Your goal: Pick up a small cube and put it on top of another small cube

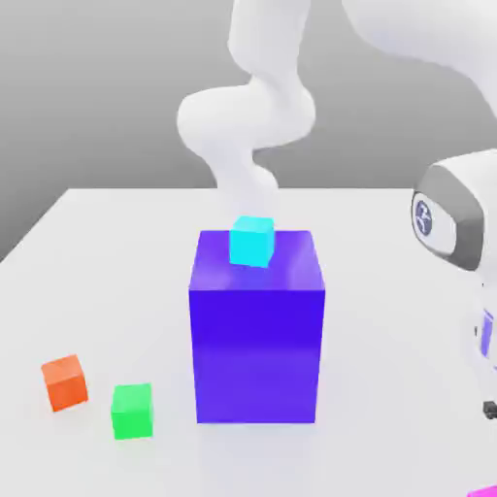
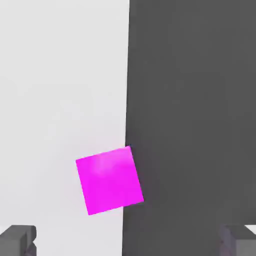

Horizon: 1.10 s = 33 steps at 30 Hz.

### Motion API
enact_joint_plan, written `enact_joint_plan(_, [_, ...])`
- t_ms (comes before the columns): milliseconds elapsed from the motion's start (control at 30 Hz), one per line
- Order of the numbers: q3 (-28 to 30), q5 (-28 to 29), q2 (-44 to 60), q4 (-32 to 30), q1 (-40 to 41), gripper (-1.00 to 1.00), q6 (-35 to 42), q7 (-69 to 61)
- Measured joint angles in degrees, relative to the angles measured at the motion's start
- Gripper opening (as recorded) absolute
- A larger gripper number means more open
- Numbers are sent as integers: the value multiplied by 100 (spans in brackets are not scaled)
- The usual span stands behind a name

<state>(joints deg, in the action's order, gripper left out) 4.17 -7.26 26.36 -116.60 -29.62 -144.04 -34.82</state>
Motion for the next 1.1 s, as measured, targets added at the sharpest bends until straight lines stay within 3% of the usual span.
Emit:
enact_joint_plan(167, [-38,275,944,228,-99,0,-602,-254])
enact_joint_plan(200, [-51,267,1073,258,-90,-100,-697,-267])
enact_joint_plan(400, [-57,261,1137,274,-86,-100,-728,-275])
enact_joint_plan(567, [71,381,290,5,-69,-100,-163,-336])
enact_joint_plan(833, [891,920,-1155,-1373,1046,-100,-183,-2199])
enact_joint_plan(1100, [1811,1107,-2446,-3047,2470,-100,-551,-4921])
